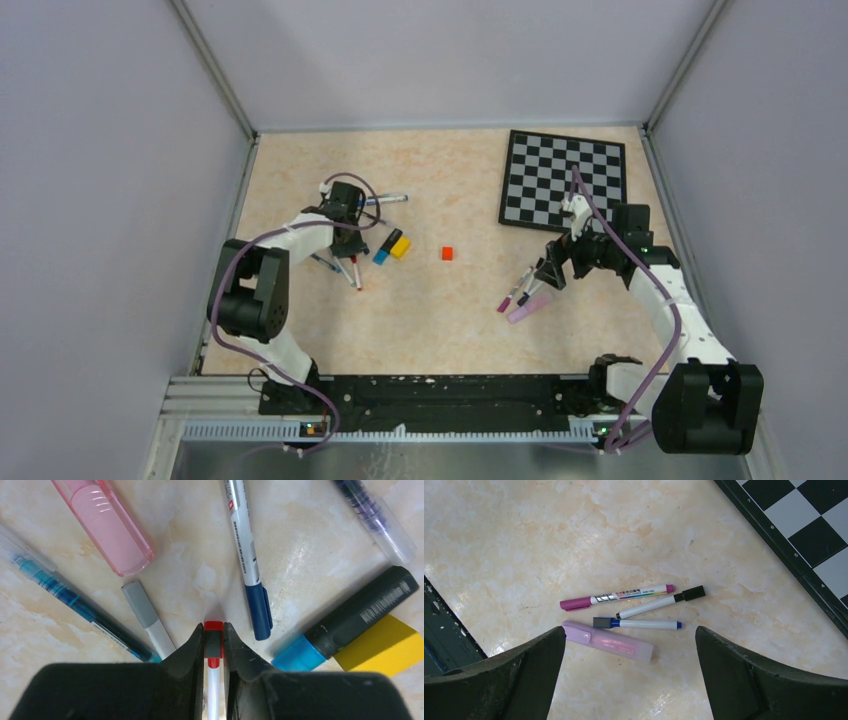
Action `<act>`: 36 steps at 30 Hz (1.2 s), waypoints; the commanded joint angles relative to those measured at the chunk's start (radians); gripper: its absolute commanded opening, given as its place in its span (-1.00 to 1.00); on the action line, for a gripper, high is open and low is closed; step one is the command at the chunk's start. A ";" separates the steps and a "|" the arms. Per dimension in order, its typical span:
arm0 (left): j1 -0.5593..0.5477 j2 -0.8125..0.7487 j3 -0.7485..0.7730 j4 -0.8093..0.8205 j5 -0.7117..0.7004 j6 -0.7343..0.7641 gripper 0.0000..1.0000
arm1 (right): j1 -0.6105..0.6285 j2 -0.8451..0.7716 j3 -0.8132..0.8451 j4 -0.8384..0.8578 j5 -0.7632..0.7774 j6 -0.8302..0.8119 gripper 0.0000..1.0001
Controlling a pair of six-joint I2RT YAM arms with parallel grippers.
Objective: Open the pen caps
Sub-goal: Pick up the pen from the center of the board.
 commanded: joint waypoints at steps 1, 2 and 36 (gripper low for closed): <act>-0.001 -0.095 0.008 -0.008 0.030 -0.025 -0.89 | -0.003 -0.023 0.021 0.019 -0.044 -0.027 0.98; -0.001 -0.113 0.004 -0.007 0.040 -0.029 -0.95 | -0.004 -0.022 0.020 0.014 -0.052 -0.030 0.98; -0.572 -0.522 -0.407 1.025 -0.060 -0.535 -1.00 | 0.428 0.228 0.230 0.380 -0.326 0.667 0.79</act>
